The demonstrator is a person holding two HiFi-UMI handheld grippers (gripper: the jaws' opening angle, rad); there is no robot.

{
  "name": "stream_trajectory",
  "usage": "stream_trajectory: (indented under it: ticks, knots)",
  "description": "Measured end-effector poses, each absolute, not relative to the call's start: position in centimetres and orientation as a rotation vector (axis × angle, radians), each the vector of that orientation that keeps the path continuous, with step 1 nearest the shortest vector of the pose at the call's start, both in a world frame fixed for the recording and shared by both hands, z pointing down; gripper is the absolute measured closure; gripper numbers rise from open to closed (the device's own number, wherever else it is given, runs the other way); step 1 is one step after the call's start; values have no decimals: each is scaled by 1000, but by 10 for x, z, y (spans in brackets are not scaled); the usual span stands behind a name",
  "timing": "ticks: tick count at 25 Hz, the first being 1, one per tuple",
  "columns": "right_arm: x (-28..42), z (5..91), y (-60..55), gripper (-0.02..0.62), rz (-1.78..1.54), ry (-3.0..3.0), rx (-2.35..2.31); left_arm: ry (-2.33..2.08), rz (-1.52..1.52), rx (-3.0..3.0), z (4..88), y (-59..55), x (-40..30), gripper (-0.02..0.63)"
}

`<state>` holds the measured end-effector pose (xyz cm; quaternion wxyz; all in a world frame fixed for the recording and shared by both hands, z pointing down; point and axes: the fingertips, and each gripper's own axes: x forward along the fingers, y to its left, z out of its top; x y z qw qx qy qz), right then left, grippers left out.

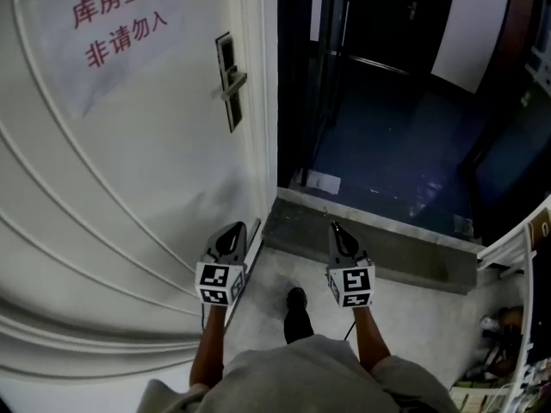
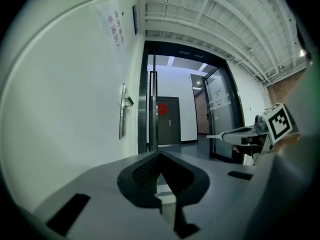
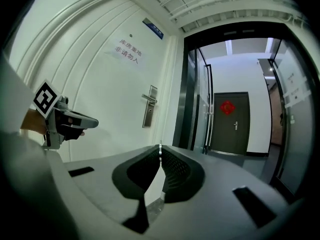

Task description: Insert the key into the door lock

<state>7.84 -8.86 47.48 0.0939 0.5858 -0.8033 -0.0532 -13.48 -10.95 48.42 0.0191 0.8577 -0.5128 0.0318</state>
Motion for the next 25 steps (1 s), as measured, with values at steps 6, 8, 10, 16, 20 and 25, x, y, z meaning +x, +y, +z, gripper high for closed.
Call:
stream_trajectory:
  ticks: [6, 8, 10, 16, 20, 25]
  knots:
    - [108, 455, -216, 566, -170, -2397, 1725, -1587, 100, 2668, 466, -237, -100, 589]
    - [117, 448, -256, 566, -183, -2399, 1726, -1579, 111, 2668, 465, -278, -90, 589]
    - [124, 442, -292, 566, -194, -2403, 1725, -1574, 115, 2669, 463, -315, -80, 589]
    - [144, 440, -378, 566, -211, -2415, 1717, -1562, 102, 2696, 462, -401, -49, 589]
    - [147, 444, -421, 566, -205, -2429, 1701, -1555, 104, 2702, 462, -438, -38, 589]
    - [136, 451, -454, 566, -186, -2447, 1667, -1539, 122, 2694, 469, -463, -37, 589]
